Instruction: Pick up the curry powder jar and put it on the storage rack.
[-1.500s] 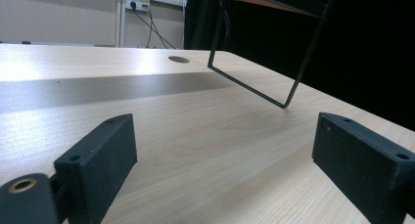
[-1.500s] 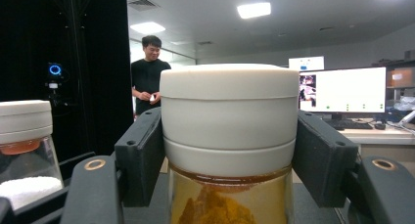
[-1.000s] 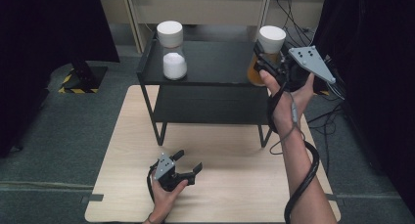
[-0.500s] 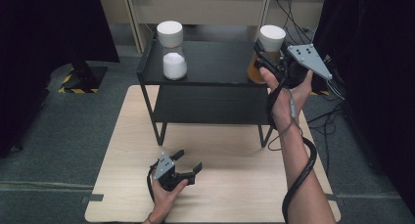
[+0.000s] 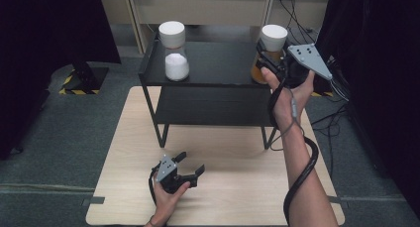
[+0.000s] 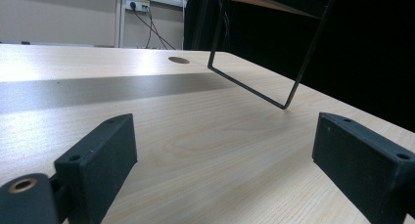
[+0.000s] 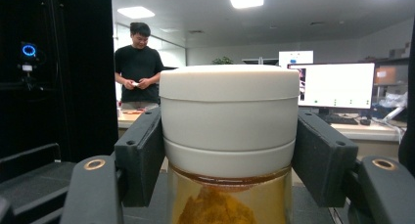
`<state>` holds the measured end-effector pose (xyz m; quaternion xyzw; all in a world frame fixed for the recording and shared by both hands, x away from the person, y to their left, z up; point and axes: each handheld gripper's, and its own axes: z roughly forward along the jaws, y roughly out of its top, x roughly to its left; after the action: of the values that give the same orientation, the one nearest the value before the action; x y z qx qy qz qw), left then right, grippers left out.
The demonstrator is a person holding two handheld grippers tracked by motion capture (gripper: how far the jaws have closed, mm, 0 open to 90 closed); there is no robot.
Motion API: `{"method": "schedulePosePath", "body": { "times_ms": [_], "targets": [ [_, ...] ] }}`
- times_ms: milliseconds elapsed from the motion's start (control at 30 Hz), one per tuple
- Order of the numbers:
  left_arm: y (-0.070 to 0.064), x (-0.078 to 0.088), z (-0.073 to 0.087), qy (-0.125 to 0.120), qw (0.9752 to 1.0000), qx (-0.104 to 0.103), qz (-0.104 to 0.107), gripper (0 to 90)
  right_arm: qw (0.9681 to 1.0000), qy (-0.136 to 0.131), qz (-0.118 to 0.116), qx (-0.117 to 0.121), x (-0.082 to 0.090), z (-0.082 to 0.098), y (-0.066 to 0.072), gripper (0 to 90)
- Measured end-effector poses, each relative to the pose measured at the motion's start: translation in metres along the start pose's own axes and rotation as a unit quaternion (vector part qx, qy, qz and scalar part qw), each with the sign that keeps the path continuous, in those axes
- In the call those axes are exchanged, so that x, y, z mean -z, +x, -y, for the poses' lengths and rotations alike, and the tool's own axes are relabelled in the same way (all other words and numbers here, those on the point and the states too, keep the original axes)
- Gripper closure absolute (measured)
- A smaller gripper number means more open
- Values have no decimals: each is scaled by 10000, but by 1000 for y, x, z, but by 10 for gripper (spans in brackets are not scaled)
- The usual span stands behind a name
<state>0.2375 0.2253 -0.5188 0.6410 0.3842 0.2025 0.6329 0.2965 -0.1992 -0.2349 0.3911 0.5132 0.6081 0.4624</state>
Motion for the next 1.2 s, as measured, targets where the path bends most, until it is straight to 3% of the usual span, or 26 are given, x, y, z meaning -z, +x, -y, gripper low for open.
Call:
{"method": "schedulePosePath", "body": {
  "times_ms": [833,1200],
  "targets": [
    [0,0,0,0,10000,8,-4,83,9998,-46,35,208,0,2,2,327],
    [-1,0,0,-9,10000,16,-7,83,9994,-35,87,319,2,1,8,142]
  ]
}}
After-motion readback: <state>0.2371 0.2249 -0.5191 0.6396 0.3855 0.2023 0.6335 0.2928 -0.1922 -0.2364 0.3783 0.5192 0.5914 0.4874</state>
